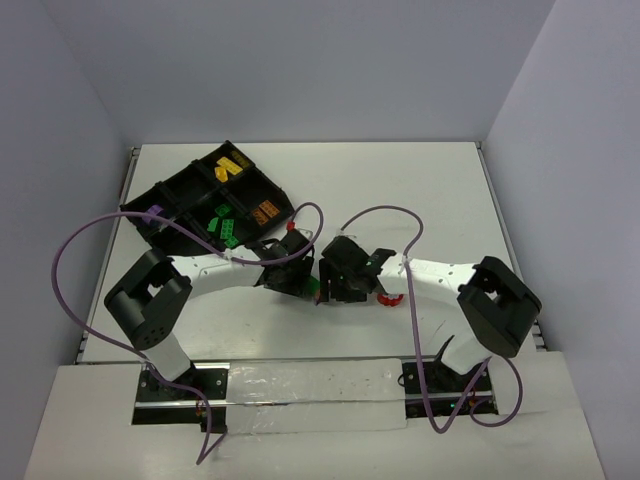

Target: Sort the legos into containers by color

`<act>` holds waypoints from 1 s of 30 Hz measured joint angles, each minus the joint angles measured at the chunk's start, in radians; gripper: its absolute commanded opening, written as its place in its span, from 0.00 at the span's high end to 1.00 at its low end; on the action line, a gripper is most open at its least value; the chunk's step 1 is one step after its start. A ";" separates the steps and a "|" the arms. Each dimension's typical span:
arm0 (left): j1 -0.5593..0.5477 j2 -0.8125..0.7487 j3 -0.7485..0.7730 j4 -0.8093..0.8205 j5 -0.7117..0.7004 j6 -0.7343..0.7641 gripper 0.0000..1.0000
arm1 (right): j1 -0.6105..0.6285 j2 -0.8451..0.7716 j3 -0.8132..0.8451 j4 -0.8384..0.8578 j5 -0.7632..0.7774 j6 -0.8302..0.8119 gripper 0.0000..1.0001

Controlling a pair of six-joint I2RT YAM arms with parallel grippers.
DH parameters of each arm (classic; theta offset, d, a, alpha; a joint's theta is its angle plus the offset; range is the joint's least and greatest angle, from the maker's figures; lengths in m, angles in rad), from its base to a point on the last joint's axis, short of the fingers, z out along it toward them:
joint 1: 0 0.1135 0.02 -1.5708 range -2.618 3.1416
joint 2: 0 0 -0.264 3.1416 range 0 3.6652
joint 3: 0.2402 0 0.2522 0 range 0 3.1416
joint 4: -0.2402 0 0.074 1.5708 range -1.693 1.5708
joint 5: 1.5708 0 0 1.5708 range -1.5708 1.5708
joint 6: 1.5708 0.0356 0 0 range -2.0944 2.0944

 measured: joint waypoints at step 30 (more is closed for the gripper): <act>-0.002 0.150 0.199 0.009 0.038 -0.054 0.07 | -0.022 -0.388 -0.090 -0.197 0.154 0.034 0.19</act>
